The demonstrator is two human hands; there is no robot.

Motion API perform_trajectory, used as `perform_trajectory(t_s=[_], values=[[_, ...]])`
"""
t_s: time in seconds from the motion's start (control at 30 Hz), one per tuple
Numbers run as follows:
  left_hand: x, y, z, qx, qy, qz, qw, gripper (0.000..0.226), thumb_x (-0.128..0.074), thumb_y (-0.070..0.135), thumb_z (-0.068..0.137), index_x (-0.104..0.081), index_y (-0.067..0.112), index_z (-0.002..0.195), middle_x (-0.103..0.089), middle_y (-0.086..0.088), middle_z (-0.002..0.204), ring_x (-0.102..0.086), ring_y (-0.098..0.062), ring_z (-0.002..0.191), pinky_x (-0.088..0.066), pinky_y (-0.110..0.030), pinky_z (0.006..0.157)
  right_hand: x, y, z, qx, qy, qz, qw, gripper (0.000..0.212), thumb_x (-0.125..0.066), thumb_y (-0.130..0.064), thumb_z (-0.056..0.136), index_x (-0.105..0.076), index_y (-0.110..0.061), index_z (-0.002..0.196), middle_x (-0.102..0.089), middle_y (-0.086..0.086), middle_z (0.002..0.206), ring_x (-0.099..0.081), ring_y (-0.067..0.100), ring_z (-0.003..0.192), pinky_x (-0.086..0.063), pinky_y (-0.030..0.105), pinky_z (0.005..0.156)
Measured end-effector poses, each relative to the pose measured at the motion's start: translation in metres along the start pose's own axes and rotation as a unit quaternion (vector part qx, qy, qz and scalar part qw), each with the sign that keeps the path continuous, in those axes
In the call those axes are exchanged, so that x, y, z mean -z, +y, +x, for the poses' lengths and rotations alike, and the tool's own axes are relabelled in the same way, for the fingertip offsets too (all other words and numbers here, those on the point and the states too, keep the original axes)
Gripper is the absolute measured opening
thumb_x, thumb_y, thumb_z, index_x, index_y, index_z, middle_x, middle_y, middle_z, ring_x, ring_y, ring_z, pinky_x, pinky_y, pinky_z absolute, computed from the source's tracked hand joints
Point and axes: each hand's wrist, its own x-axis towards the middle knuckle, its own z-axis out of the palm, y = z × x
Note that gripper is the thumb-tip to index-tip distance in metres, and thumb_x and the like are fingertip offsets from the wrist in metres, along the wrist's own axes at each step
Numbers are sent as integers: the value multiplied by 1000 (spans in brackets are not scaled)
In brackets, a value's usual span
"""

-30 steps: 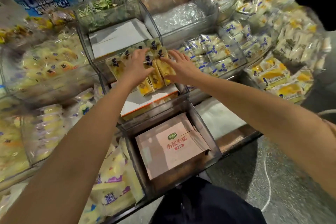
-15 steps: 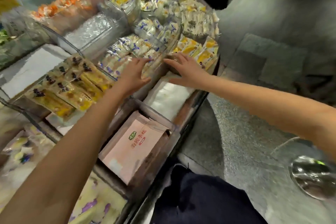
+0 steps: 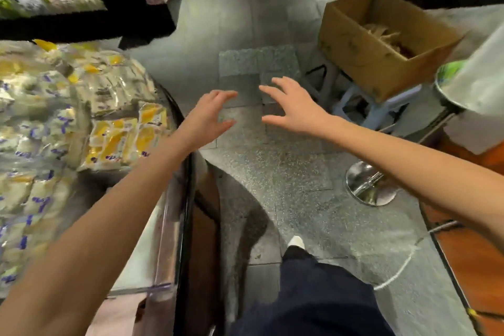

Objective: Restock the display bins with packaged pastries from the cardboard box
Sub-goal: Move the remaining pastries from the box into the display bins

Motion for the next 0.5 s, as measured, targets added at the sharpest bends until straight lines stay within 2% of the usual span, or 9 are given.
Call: perform_trajectory(t_s=[0.1, 0.23, 0.5], values=[[-27, 29, 78, -29, -29, -25, 999, 59, -66, 12, 90, -42, 13, 144, -45, -12, 141, -38, -27, 133, -26, -23, 105, 19, 79, -14, -62, 0, -11, 998, 76, -58, -53, 91, -27, -22, 153, -24, 17, 157, -19, 38, 145, -24, 56, 115], [-63, 60, 173, -76, -56, -32, 995, 59, -67, 15, 90, -43, 13, 144, -47, -12, 141, -39, -29, 133, -30, -34, 110, 47, 163, -27, -130, 13, -5, 991, 76, -57, -52, 92, -25, -23, 154, -21, 15, 159, -16, 35, 147, -22, 52, 117], [-122, 128, 329, -176, -100, -63, 977, 56, -65, 22, 93, -42, 16, 144, -47, -8, 141, -40, -27, 131, -33, -36, 109, 85, 292, -33, -227, 28, -8, 973, 74, -58, -48, 93, -27, -22, 154, -21, 14, 159, -15, 33, 147, -21, 50, 118]])
